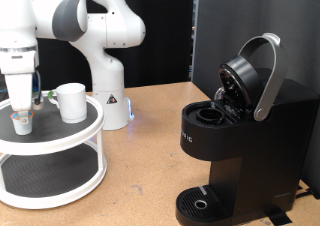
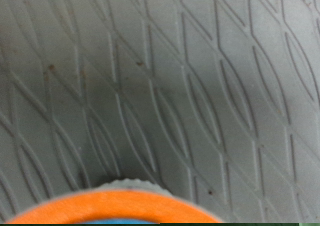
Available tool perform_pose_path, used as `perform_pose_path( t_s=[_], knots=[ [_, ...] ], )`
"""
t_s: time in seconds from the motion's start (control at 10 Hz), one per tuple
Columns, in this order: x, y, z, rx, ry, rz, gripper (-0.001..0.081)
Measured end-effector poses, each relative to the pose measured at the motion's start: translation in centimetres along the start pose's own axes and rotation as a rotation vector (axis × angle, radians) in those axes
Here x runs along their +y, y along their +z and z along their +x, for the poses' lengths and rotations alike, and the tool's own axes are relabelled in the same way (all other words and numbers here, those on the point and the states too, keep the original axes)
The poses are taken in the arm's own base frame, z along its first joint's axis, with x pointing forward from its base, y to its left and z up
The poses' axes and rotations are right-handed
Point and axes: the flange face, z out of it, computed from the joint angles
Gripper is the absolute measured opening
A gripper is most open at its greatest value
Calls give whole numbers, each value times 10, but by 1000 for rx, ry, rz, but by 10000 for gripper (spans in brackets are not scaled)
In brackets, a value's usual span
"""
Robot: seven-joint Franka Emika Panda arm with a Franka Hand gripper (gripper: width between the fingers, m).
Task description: Make a cup of coffee with the keurig machine
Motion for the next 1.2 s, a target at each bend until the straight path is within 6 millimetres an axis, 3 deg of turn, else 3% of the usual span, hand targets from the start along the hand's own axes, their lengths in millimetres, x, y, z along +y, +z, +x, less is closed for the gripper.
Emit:
perform_pose_path(
  t_s=[0.1, 0.2, 0.3, 0.4, 0.5, 0.9, 1.2],
  knots=[
    [0, 1, 0, 0, 2, -1, 805],
    [0, 1, 0, 0, 4, -1, 722],
    [0, 2, 0, -1, 6, 0, 722],
    [-1, 2, 0, -2, 9, 2, 539],
    [0, 3, 1, -4, 15, 3, 445],
    [2, -2, 1, -4, 39, 25, 445],
    [13, -41, 1, 37, 65, 67, 435]
  ],
)
